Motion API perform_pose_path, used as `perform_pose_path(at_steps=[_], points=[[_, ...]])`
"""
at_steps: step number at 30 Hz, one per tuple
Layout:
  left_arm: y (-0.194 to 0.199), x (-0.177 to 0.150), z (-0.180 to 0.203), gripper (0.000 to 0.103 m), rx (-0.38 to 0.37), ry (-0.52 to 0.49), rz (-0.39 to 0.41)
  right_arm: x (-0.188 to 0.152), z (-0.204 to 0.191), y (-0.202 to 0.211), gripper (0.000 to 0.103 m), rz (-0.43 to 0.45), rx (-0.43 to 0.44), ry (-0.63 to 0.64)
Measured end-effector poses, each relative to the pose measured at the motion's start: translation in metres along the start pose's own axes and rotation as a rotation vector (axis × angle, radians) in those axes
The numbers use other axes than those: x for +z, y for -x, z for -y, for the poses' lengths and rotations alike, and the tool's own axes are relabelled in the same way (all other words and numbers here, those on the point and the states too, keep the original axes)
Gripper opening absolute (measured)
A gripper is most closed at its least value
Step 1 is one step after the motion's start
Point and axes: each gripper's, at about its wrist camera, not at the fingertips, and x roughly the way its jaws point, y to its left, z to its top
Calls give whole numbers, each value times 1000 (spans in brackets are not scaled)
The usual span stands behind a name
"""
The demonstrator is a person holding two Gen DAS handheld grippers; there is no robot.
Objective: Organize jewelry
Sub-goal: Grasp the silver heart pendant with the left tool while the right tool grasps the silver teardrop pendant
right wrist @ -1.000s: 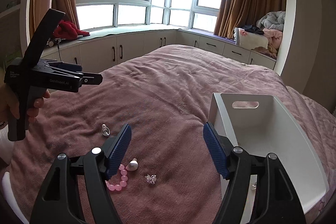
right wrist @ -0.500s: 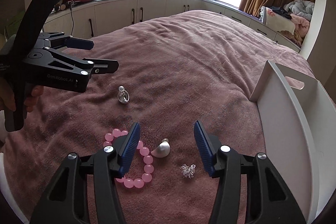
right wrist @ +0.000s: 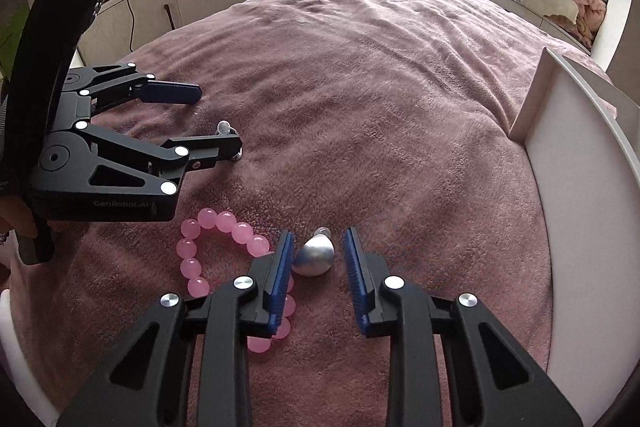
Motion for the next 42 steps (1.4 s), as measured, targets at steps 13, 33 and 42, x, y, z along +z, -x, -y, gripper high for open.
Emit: perform_pose_path(at_steps=[13,33,42], points=[[0,0,12,21,-91,-32,-3,0,-2,6,21,16,0,12],[36,34,-2,20,-100,40,85,13,6,50,21,158,-33,-18],[79,74,13,20,-86,-5,186,20,24,101,21,289,-106,-64]])
